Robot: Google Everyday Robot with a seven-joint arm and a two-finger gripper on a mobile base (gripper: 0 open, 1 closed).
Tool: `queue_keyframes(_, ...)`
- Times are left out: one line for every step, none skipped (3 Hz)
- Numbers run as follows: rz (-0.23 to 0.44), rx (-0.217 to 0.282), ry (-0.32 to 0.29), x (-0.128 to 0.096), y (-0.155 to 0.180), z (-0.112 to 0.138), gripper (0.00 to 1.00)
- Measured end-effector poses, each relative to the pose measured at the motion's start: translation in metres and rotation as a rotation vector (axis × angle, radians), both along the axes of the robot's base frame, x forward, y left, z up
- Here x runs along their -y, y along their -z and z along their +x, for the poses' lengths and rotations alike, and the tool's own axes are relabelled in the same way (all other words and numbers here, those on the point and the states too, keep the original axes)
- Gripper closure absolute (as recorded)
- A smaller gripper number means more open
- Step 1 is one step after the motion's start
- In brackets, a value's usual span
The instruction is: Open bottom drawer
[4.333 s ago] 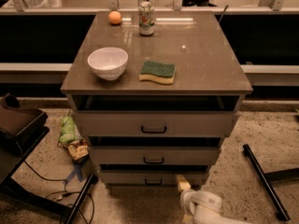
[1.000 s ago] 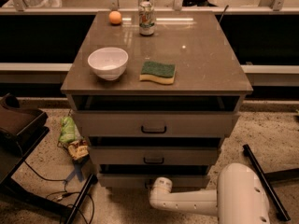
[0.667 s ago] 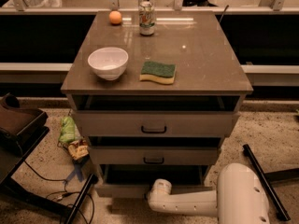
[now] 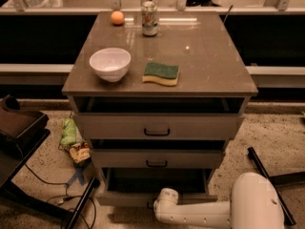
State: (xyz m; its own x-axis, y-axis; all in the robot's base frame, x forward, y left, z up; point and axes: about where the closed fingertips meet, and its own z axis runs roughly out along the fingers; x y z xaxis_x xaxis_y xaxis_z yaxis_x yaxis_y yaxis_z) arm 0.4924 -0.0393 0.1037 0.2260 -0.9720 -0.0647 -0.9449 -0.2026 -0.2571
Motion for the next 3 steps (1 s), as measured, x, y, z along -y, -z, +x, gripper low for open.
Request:
queue_keyframes(0.0, 0.0, 0.001, 0.0, 0.0, -0.001, 1.0)
queue_keyframes(0.005, -0.003, 0.02, 0.007, 0.0, -0.022, 1.0)
queue_keyframes(0.005, -0.003, 0.021, 0.007, 0.0, -0.022, 1.0)
